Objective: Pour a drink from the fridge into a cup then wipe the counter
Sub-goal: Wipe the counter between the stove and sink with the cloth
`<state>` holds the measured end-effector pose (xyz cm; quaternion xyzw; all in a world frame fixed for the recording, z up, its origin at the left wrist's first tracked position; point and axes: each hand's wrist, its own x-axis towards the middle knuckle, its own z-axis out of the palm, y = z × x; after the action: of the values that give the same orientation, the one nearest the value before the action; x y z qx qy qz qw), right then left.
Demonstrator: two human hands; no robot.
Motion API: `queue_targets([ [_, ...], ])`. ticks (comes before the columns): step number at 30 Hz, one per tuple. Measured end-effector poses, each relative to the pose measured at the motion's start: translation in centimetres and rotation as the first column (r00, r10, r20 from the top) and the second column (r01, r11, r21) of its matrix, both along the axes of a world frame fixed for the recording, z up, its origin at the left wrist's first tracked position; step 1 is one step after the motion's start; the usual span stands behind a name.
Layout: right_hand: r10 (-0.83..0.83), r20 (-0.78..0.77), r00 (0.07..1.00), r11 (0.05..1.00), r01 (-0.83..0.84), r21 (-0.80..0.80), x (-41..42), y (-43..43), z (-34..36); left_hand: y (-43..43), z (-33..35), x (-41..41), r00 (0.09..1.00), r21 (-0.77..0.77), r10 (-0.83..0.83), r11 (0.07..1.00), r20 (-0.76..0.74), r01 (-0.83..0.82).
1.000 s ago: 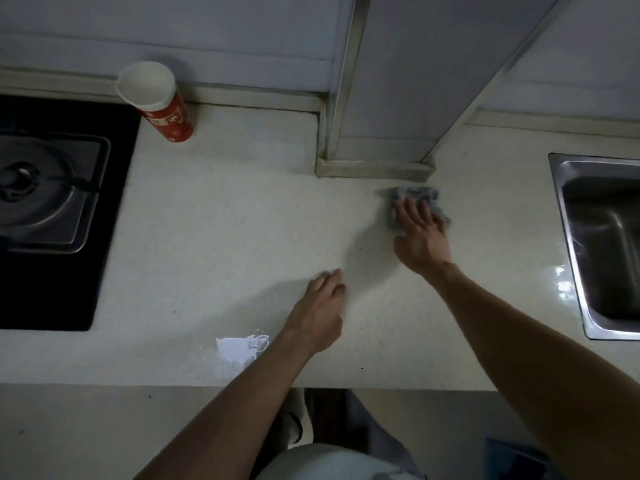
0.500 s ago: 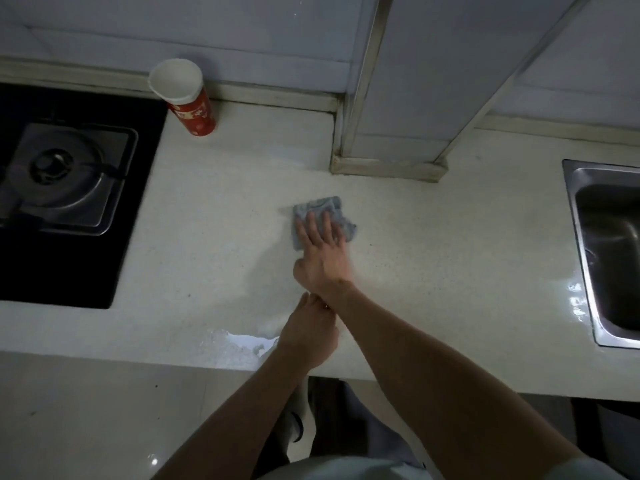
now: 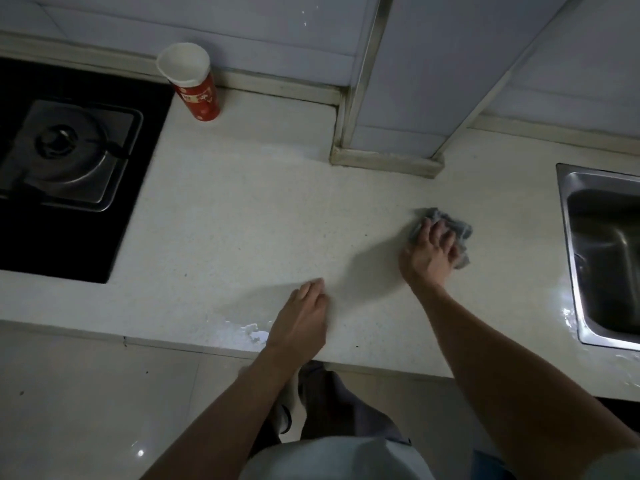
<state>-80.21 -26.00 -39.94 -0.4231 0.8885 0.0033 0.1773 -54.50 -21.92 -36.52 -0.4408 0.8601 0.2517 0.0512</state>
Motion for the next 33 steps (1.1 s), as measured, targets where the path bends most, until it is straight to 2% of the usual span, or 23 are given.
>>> queue_targets([
  [2, -0.041, 0.051, 0.998, 0.999, 0.041, 0.005, 3.2, -1.4, 0.3, 0.5, -0.1, -0.2, 1.000, 0.028, 0.016, 0.999, 0.010, -0.017],
  [3, 0.014, 0.074, 0.997, 1.000, -0.012, -0.018, 4.9, -1.9, 0.4, 0.8, -0.2, -0.2, 0.999, 0.030, 0.012, 0.999, 0.030, -0.013],
  [5, 0.246, 0.070, 0.967, 0.967, -0.240, -0.084, 8.7, -1.9, 0.7, 1.3, -0.4, -0.2, 0.999, 0.031, 0.013, 0.999, 0.031, -0.014],
  [8, 0.560, 0.047, 0.827, 0.826, -0.553, -0.109, 13.4, -0.2, 1.0, 2.3, -0.2, 0.1, 0.999, 0.037, 0.050, 0.998, 0.017, -0.051],
  [12, 0.757, 0.044, 0.652, 0.652, -0.752, -0.093, 11.8, 1.7, 0.6, 3.8, -0.2, 1.2, 0.999, 0.039, 0.053, 0.998, -0.008, -0.053],
  [13, 0.762, 0.026, 0.647, 0.646, -0.757, -0.096, 10.3, 1.8, 0.5, 3.9, -0.1, 1.4, 0.999, 0.032, 0.047, 0.998, -0.004, -0.046],
  [14, 0.722, 0.009, 0.691, 0.689, -0.719, -0.094, 8.6, 2.2, 0.4, 4.2, 0.0, 1.7, 0.999, 0.019, 0.032, 0.999, -0.011, -0.031],
  [16, 0.544, -0.007, 0.839, 0.836, -0.542, -0.085, 4.8, 3.9, 0.4, 4.8, 0.4, 2.4, 0.999, 0.001, -0.024, 1.000, -0.026, 0.024],
  [18, 0.364, -0.015, 0.931, 0.931, -0.365, -0.021, 1.5, 6.0, 0.5, 5.8, 0.7, 3.0, 0.998, -0.008, -0.063, 0.998, -0.011, 0.063],
  [20, 0.232, -0.029, 0.972, 0.971, -0.230, 0.057, 0.4, 7.3, 0.5, 6.7, 0.7, 3.8, 0.997, -0.004, -0.080, 0.997, -0.014, 0.080],
  [23, 0.071, 0.014, 0.997, 0.995, -0.072, 0.071, 3.5, 6.4, 0.7, 7.9, 0.3, 5.4, 0.996, 0.015, -0.092, 0.996, -0.002, 0.092],
  [25, 0.116, 0.075, 0.990, 0.992, -0.119, 0.037, 7.6, 5.4, 0.7, 8.6, 0.1, 6.5, 0.989, 0.008, -0.138, 0.990, 0.057, 0.138],
  [27, 0.285, 0.107, 0.952, 0.958, -0.285, -0.020, 12.4, 5.2, 0.7, 9.2, -0.5, 7.6, 0.984, 0.028, -0.155, 0.988, 0.085, 0.153],
  [30, 0.585, 0.083, 0.807, 0.811, -0.581, -0.070, 19.1, 6.7, 0.5, 9.9, -1.2, 8.9, 0.980, 0.021, -0.179, 0.984, 0.082, 0.178],
  [33, 0.683, 0.040, 0.729, 0.729, -0.679, -0.085, 19.6, 9.3, 0.4, 9.7, -0.4, 9.9, 0.995, -0.002, -0.098, 0.995, 0.008, 0.098],
])
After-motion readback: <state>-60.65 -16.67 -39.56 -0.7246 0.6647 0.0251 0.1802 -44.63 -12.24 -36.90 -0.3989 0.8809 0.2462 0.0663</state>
